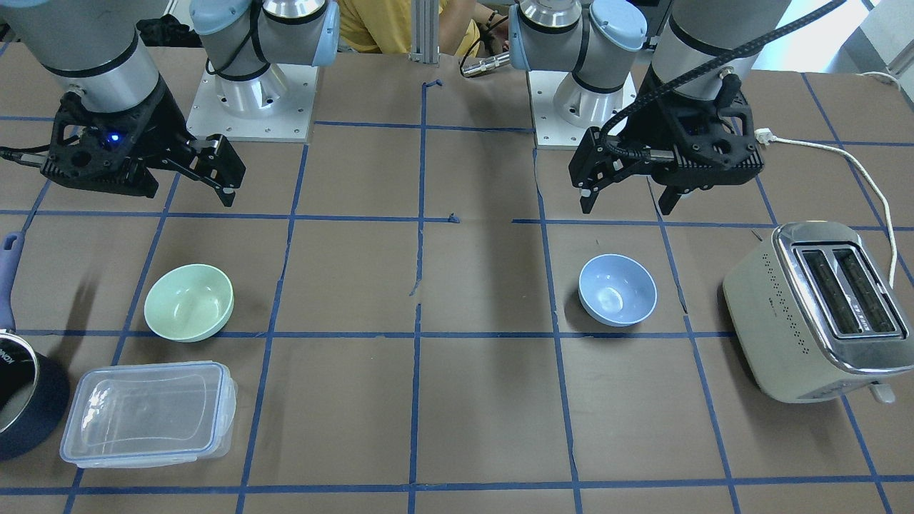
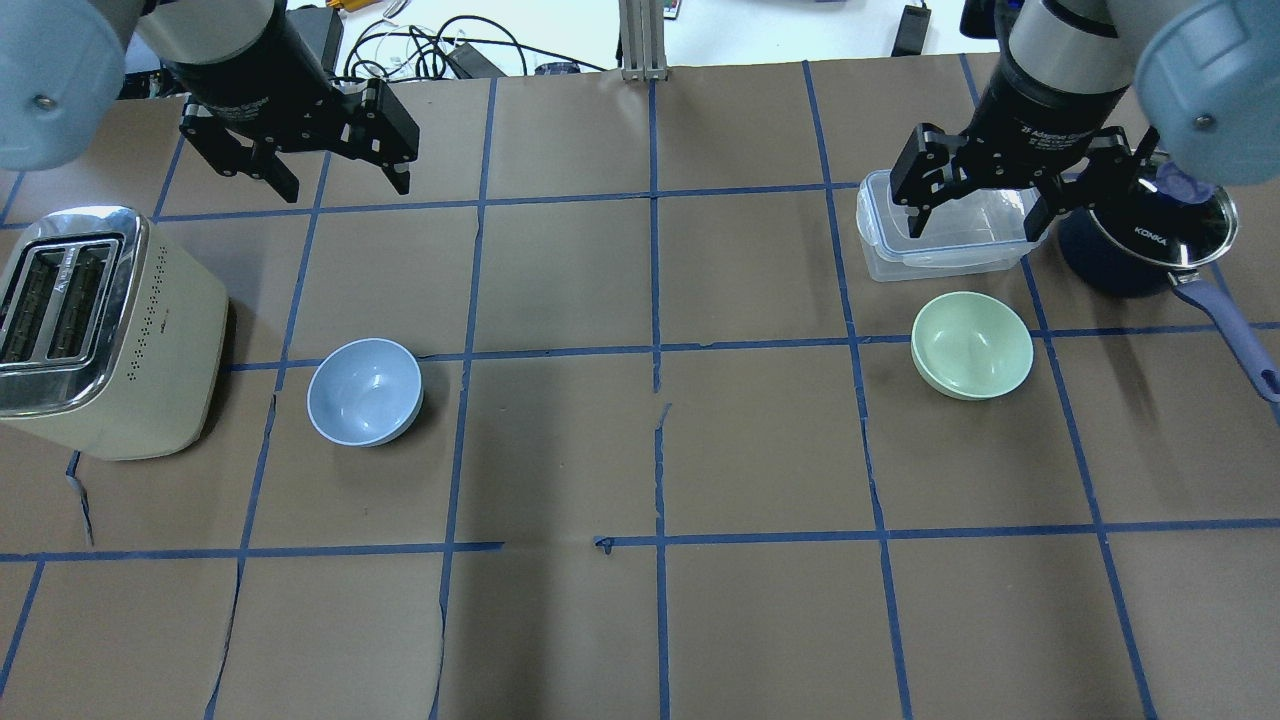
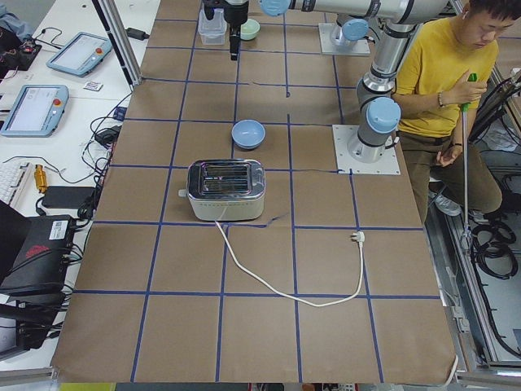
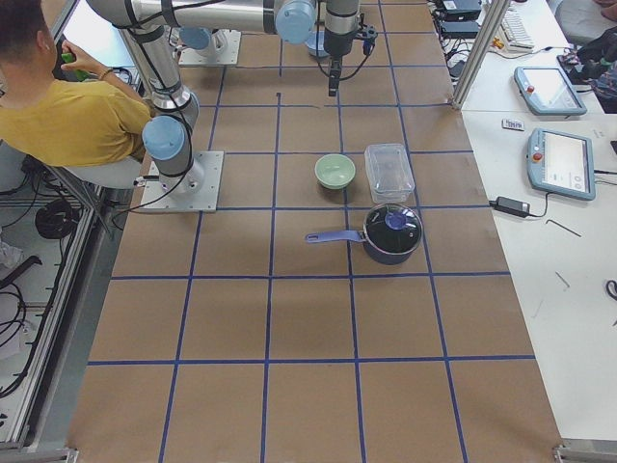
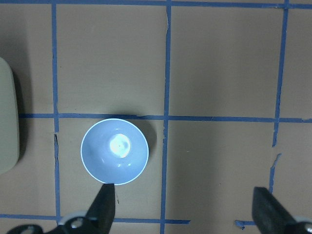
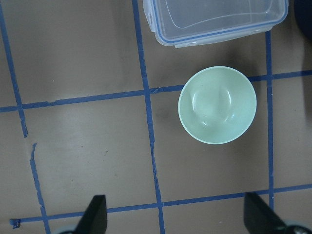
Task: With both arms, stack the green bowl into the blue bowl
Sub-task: 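Lower the left gripper to the blue bowl while the right lowers to the green bowl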
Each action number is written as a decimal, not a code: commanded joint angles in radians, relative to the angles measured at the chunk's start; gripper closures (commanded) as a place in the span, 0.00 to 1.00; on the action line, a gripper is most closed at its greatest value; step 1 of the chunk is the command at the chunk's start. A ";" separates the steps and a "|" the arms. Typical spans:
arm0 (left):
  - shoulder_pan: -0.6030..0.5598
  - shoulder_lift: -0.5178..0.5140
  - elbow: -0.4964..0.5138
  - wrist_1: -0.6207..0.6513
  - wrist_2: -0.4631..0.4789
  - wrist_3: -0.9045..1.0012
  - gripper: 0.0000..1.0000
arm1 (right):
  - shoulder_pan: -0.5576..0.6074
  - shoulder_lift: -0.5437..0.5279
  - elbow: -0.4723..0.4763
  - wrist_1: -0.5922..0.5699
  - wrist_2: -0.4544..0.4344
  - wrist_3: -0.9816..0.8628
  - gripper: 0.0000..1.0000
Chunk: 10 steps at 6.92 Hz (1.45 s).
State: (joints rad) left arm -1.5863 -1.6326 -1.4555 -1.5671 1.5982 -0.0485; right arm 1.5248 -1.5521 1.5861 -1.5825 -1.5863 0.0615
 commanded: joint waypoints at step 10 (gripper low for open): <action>0.015 0.033 -0.011 0.022 -0.004 0.058 0.00 | 0.005 -0.003 0.005 0.001 0.000 -0.003 0.00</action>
State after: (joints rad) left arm -1.5799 -1.5978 -1.4654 -1.5446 1.5911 -0.0077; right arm 1.5283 -1.5533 1.5892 -1.5815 -1.5868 0.0583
